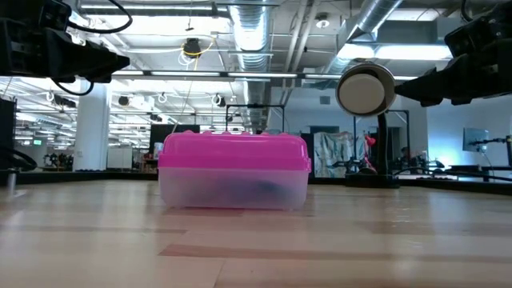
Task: Pick & place school supplies into a supply box
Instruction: Return to Home Position
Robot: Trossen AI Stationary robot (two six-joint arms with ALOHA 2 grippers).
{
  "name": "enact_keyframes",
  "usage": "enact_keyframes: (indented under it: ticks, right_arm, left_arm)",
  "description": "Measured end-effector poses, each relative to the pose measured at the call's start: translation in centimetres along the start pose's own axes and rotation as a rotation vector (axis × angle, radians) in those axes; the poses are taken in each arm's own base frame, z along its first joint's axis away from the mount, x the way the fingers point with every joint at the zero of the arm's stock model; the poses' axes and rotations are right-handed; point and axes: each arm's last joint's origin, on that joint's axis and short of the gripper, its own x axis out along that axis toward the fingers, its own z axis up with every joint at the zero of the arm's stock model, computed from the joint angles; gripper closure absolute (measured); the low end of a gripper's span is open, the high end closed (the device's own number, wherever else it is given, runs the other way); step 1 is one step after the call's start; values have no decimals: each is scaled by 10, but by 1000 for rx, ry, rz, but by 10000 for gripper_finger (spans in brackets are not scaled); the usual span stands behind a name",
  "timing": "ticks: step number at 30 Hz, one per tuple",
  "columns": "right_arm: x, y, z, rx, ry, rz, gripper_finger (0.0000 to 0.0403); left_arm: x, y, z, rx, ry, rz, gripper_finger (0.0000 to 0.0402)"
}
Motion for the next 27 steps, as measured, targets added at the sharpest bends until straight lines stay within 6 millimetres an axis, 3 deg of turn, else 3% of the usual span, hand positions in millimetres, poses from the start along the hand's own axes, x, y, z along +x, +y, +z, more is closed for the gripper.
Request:
enact_keyframes:
  ticks: [27]
  right_arm:
    - [0,0,0,0,0,0,268]
  left_arm:
    - [0,0,0,-8,0,0,248]
